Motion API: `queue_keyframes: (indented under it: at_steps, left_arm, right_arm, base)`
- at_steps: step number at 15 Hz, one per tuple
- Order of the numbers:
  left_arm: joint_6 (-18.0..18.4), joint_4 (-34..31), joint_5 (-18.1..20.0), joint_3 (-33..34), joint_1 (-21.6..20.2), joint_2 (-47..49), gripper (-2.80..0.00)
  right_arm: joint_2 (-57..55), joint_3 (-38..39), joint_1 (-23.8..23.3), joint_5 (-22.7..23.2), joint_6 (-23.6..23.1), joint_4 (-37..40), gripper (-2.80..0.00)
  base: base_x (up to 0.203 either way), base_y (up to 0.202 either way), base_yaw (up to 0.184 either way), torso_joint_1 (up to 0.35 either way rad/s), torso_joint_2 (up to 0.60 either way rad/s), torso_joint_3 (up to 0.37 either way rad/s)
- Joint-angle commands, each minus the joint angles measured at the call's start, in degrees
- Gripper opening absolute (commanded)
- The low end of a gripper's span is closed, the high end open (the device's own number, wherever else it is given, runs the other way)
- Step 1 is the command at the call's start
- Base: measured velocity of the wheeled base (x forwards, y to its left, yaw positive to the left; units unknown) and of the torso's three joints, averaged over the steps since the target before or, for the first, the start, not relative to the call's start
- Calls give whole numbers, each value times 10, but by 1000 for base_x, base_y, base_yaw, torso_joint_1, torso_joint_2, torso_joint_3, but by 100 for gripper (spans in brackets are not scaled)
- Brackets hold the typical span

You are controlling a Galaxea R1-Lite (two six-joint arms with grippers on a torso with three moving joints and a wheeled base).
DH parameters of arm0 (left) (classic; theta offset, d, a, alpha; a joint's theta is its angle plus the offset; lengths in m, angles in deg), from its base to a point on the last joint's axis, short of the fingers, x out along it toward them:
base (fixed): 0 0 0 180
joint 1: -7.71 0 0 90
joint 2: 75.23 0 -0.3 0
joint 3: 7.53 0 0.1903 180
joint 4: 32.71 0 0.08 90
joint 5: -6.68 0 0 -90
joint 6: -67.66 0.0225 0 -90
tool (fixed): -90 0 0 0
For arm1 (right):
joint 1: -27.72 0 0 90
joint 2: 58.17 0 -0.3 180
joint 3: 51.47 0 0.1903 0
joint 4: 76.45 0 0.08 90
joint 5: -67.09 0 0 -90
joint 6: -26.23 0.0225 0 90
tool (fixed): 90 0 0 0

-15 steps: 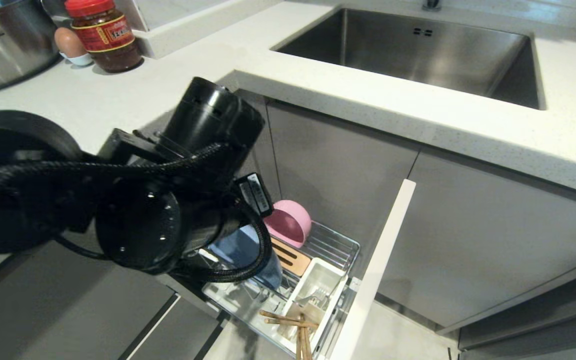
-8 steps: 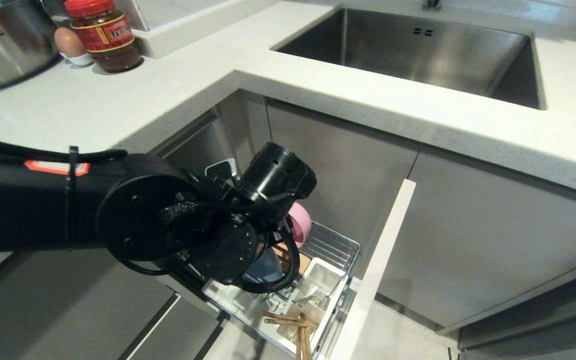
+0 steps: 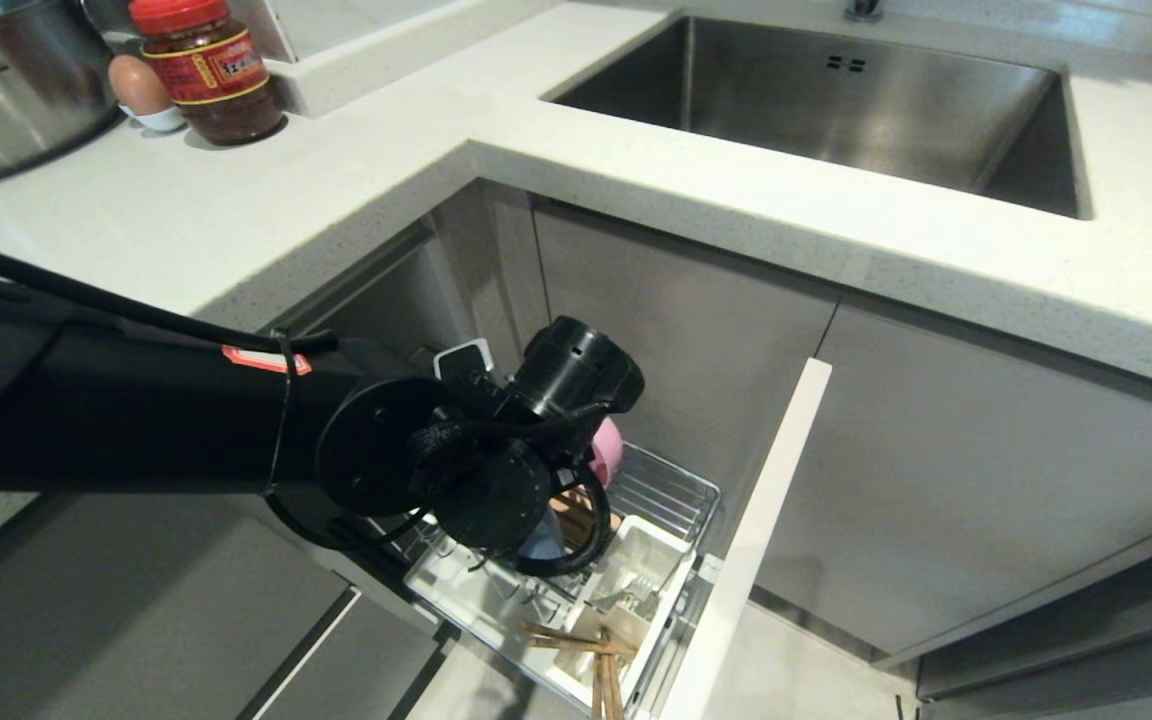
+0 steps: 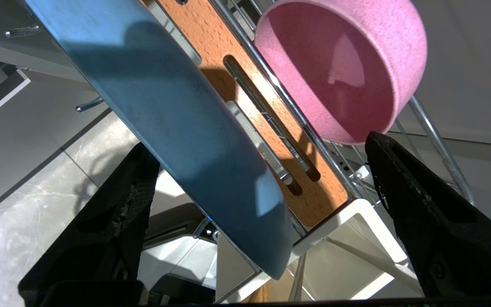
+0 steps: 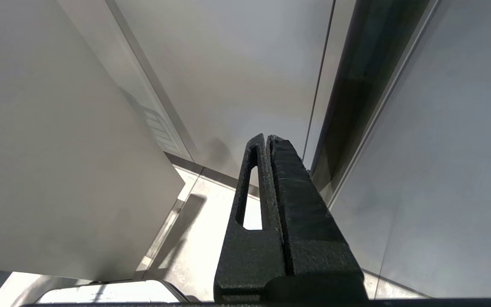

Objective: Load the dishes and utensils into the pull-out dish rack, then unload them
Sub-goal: Take the plate out of the cupboard

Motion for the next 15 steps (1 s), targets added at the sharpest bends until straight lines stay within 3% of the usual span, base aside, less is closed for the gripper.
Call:
queue_keyframes:
  at_steps: [1, 2, 3, 15]
  left_arm:
    - [-3, -1, -3, 1, -1, 1, 0]
    - [-2, -2, -3, 0, 0, 1, 0]
    - [-1, -2, -3, 0, -1, 0, -280]
    - [16, -6, -19, -1, 7, -75, -280]
  right_arm:
    - [2, 0, 0, 0, 0, 0, -280]
    - [2, 0, 0, 0, 0, 0, -280]
    - [2, 0, 0, 0, 0, 0, -280]
    - [2, 0, 0, 0, 0, 0, -280]
  base:
    - [0, 0, 0, 0, 0, 0]
    - [0, 0, 0, 0, 0, 0]
    - [0, 0, 0, 0, 0, 0]
    - [0, 0, 0, 0, 0, 0]
